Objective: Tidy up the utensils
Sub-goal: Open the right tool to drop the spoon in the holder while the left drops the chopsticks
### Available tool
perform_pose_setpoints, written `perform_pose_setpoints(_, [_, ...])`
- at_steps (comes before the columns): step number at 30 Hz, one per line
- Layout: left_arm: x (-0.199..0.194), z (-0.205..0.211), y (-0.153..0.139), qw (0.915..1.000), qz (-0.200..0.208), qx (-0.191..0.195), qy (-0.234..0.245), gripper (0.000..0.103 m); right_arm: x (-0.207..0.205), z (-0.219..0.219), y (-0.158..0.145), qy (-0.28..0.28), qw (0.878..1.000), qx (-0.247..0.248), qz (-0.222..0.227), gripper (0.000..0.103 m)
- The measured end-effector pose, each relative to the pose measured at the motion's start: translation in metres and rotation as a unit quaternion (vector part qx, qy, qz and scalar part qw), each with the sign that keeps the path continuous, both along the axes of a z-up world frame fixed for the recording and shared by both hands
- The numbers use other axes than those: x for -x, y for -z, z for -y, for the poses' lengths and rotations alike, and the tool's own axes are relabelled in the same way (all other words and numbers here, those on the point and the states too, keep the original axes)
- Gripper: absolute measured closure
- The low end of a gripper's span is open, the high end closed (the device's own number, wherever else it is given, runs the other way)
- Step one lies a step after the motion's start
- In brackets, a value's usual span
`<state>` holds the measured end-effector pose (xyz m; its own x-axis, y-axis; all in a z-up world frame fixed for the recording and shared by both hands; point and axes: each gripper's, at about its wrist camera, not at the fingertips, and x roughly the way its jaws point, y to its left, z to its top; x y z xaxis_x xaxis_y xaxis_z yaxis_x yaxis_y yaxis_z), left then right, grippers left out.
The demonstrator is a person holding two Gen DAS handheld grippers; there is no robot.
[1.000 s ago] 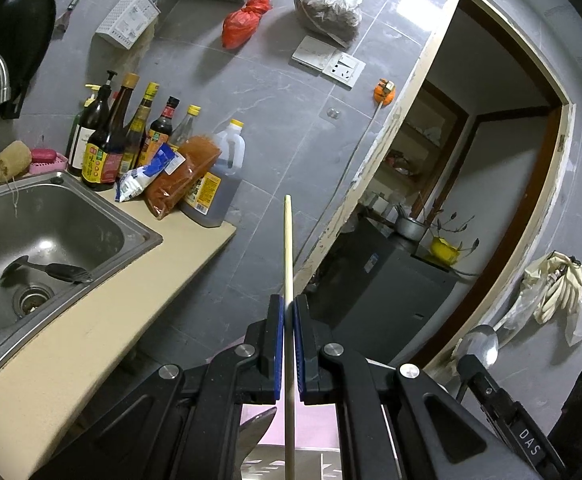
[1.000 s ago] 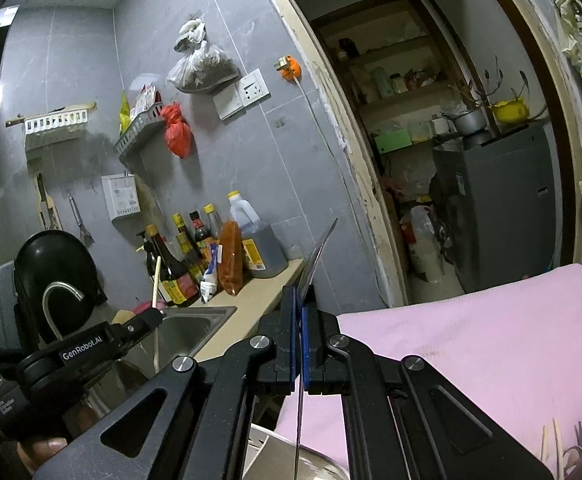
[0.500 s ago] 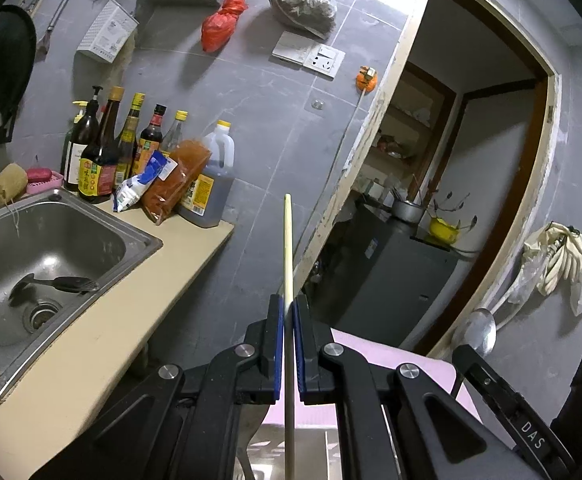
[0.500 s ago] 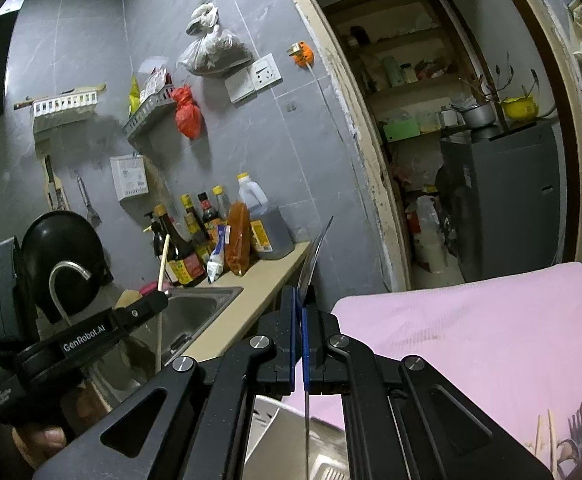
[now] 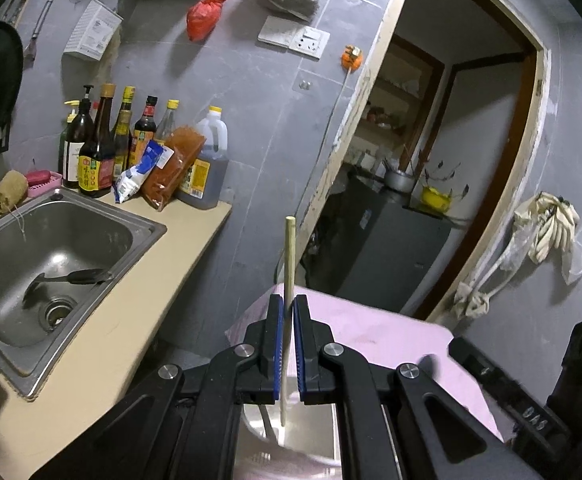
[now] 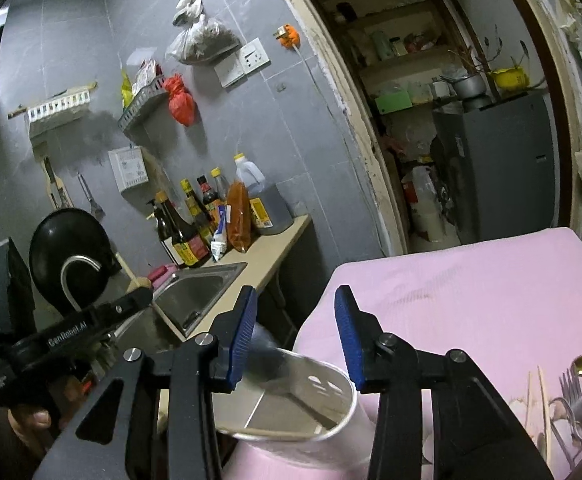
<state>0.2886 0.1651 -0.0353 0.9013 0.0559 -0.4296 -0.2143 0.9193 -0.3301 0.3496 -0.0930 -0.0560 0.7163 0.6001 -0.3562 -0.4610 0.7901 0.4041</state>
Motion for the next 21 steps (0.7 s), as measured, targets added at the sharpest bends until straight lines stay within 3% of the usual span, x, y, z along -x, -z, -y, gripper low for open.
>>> perform_pose_setpoints(6, [0.012, 0.011, -0.011, 0.9996, -0.026, -0.006, 0.013, 0.095, 0.016, 0.021, -0.018, 0.021, 1.000, -0.001, 0.005, 0.065])
perform_pose_setpoints(8, [0.015, 0.018, -0.016, 0.9992, -0.034, -0.012, 0.019, 0.095, 0.021, 0.030, -0.025, 0.030, 1.000, 0.000, 0.009, 0.055])
perform_pose_setpoints(11, [0.021, 0.031, -0.025, 0.9985, -0.042, -0.016, 0.030, 0.093, 0.029, 0.047, -0.039, 0.044, 0.999, -0.001, 0.019, 0.050])
perform_pose_setpoints(13, [0.023, 0.038, -0.029, 0.9983, -0.045, -0.009, 0.036, 0.085, 0.034, 0.060, -0.049, 0.053, 0.998, 0.002, 0.030, 0.044])
perform_pose_setpoints(17, [0.030, 0.057, -0.041, 0.9989, -0.025, -0.002, 0.040, 0.049, 0.044, 0.083, -0.070, 0.072, 0.996, 0.015, 0.055, 0.033])
perform_pose_setpoints(21, [0.033, 0.078, -0.054, 0.9991, -0.001, -0.001, 0.041, 0.035, 0.054, 0.109, -0.087, 0.090, 0.992, 0.038, 0.075, 0.021])
